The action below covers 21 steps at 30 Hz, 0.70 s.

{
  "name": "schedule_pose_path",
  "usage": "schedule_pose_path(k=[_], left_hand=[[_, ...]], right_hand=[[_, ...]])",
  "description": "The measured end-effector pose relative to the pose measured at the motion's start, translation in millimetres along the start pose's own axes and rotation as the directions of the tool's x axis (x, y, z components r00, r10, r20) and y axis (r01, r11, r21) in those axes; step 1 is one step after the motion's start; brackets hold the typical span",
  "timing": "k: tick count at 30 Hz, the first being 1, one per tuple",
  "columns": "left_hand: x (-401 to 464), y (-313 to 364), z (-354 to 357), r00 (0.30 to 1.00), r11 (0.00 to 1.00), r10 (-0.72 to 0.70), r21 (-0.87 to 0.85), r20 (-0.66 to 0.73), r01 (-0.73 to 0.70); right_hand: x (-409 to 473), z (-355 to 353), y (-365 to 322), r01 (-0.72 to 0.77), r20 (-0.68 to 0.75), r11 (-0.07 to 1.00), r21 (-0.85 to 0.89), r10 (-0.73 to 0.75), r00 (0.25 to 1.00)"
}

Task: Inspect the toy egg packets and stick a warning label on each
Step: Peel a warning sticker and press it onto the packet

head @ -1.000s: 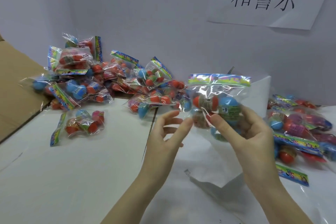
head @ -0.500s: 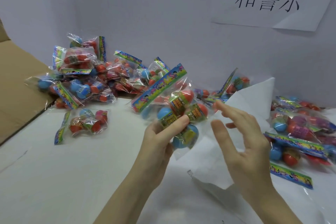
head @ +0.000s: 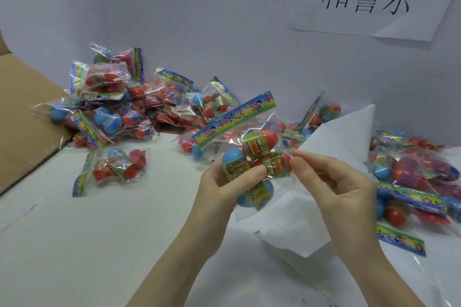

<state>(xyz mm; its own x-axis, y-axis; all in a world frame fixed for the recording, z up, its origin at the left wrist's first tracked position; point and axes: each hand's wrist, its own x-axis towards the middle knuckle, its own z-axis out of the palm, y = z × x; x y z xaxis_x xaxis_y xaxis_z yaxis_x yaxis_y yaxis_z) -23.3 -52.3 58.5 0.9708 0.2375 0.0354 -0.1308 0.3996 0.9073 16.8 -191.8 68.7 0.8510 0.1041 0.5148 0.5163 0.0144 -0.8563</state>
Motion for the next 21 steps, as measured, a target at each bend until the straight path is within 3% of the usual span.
schedule_pose_path(k=[6, 13, 18, 21], left_hand=[[0.8, -1.2, 0.0, 1.0, 1.0, 0.003, 0.023, -0.018, -0.003], [2.4, -1.8, -3.0, 1.0, 0.998, -0.025, 0.051, 0.008, 0.025], [1.8, -1.5, -2.2, 1.0, 0.999, -0.013, 0.031, 0.012, 0.012], [3.1, -2.3, -1.0, 0.998, 0.999, 0.019, -0.028, -0.057, -0.021]], right_hand=[[0.4, -0.5, -1.3, 0.049, -0.006, 0.996, -0.073, -0.049, 0.999], [6.2, -5.2, -0.3, -0.168, 0.123, 0.986, 0.023, 0.164, 0.979], [5.0, -3.8, 2.2, -0.191, -0.003, 0.981, 0.041, 0.191, 0.982], [5.1, -1.1, 0.8, -0.246, -0.055, 0.964, 0.1, 0.253, 0.966]])
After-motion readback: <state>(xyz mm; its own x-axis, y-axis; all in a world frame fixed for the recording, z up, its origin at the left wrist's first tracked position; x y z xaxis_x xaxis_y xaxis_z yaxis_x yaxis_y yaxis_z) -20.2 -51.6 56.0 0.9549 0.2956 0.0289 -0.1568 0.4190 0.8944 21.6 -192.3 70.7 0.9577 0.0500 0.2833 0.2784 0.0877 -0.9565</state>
